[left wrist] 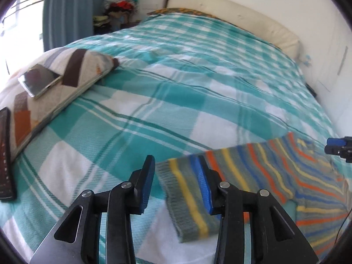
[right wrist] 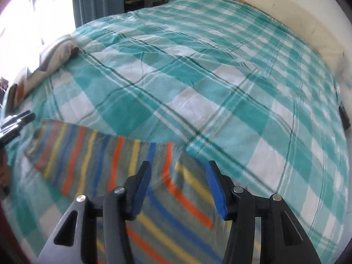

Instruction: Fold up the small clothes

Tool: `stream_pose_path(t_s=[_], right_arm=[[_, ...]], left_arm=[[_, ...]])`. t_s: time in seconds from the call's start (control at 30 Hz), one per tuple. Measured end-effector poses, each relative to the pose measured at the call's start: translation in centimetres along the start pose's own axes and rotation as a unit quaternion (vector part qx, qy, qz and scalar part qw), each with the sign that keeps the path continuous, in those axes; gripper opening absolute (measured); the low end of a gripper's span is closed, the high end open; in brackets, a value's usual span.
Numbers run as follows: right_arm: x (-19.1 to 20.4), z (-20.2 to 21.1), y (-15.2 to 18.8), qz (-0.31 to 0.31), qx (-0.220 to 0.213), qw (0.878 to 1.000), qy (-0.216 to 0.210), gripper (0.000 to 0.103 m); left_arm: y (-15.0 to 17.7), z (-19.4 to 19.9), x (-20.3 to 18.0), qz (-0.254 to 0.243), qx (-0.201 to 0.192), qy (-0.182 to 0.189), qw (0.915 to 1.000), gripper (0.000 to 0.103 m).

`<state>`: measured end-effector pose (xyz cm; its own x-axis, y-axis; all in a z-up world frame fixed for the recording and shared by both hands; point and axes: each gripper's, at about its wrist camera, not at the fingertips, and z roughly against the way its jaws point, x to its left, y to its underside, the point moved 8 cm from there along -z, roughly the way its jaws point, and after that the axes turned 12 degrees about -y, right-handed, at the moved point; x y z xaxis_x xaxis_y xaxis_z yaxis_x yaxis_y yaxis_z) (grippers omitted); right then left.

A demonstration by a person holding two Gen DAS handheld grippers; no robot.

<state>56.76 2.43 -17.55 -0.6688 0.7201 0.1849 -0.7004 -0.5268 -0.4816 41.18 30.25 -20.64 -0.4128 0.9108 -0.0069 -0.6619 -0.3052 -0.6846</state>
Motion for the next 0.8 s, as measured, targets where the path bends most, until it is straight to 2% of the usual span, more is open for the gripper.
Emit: stream_pose_path(t_s=[0.03,0.1,0.13,0.17,0.23,0.3,0.37,0.4,0.5,0.57,0.63,0.67,0.73,0.8], right_arm=[[0.2,0.9,2.2,-0.025,0.004,0.999,-0.024,0.060],[-0.1,2.1,7.8,-0.070,0.023,0.996,-0.049,0.060],[-0.8,2.4,11.1,-0.089,0.042,0.994,-0.046,0.060],[-1.8,2.6,14.6,-0.106,0.062,0.992,-0.032,0.060],[-5.1,4.0,21.2,-0.149,0.089,0.985,0.019,0.060],[-8.1,7.2,26.3,-0.202,0.074,0.975,0.062,0.060],[-9.2,11.2,29.3,-0.229,0.055,0.967,0.102,0.060],[-8.8,13.0,30.1,-0.226,0.042,0.967,0.109,0.060],[-4.8,16.3,31.3,-0.200,0.021,0.976,0.081,0.060],[-1.3,16.7,32.4,-0.184,0.023,0.982,0.037,0.060],[2.0,16.1,33.8,-0.175,0.031,0.984,-0.006,0.060],[3.3,15.6,34.8,-0.173,0.039,0.984,-0.025,0.060],[5.0,14.3,37.2,-0.170,0.062,0.983,-0.041,0.060],[5.9,13.2,40.7,-0.184,0.103,0.977,-0.034,0.060]], left_arm=[[0.7,-0.6,-1.1,-0.023,0.009,-0.003,0.9997,0.052],[3.4,-3.6,-2.2,-0.070,0.063,-0.046,0.9945,0.055],[4.1,-4.5,-2.1,-0.074,0.071,-0.061,0.9928,0.056],[3.9,-4.1,-1.9,-0.065,0.061,-0.061,0.9941,0.058],[3.3,-3.1,-0.9,-0.057,0.062,-0.091,0.9923,0.058],[3.0,-1.3,-0.1,-0.052,0.060,-0.107,0.9910,0.056],[3.1,1.6,-0.5,-0.051,0.055,-0.091,0.9930,0.055],[3.4,3.4,-1.4,-0.056,0.050,-0.071,0.9946,0.055],[6.5,9.9,-6.4,-0.107,0.045,0.012,0.9931,0.062],[10.2,13.9,-10.0,-0.145,0.056,0.069,0.9854,0.066],[15.0,16.7,-13.4,-0.191,0.084,0.110,0.9717,0.066],[17.6,17.7,-14.7,-0.217,0.099,0.120,0.9638,0.066],[22.2,18.6,-16.1,-0.269,0.121,0.113,0.9488,0.066],[26.4,18.3,-15.8,-0.316,0.160,0.067,0.9328,0.065]])
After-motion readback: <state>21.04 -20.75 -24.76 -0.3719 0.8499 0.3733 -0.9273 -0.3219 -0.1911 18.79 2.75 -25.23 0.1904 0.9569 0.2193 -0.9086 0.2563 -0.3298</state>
